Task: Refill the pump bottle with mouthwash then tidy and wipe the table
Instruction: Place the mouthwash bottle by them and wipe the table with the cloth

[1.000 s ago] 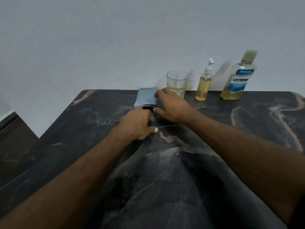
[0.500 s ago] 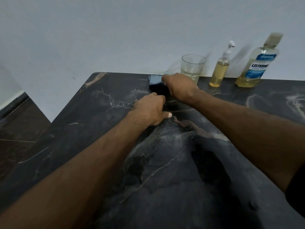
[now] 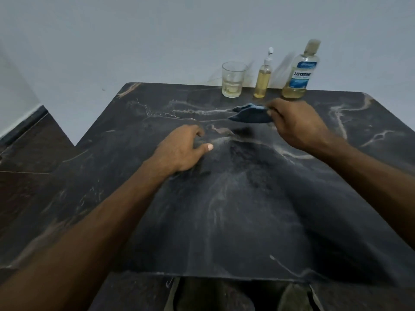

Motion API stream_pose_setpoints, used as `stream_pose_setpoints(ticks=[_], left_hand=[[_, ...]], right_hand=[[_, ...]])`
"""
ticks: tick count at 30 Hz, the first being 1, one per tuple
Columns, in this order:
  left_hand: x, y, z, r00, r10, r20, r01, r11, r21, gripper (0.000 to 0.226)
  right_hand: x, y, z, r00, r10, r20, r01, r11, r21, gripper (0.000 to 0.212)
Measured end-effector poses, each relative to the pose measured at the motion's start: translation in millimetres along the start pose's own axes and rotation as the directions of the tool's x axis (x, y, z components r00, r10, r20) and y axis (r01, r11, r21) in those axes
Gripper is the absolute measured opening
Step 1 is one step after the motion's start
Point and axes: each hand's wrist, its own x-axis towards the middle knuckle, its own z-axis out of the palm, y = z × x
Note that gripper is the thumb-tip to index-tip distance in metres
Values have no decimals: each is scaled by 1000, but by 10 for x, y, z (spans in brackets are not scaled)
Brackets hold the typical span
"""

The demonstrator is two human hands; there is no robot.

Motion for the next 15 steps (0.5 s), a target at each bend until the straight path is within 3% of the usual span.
stream_pose_setpoints(ticks=[7,13,15], left_hand=[[-684,375,290,998,55,-40,-56,998,-18,46],[-849,538,413,994,67,81,-73,995,69,50],[-832,546,411,990,57,130,-71,993,99,51]], right_hand=[[-1047,153,-120,996,63,63,-62,998,-17,25],[-1402,198,-81,965,47,258,-30,997,-68,36],[-1396,192,-67,973,54,225,-51,998,-20,39]])
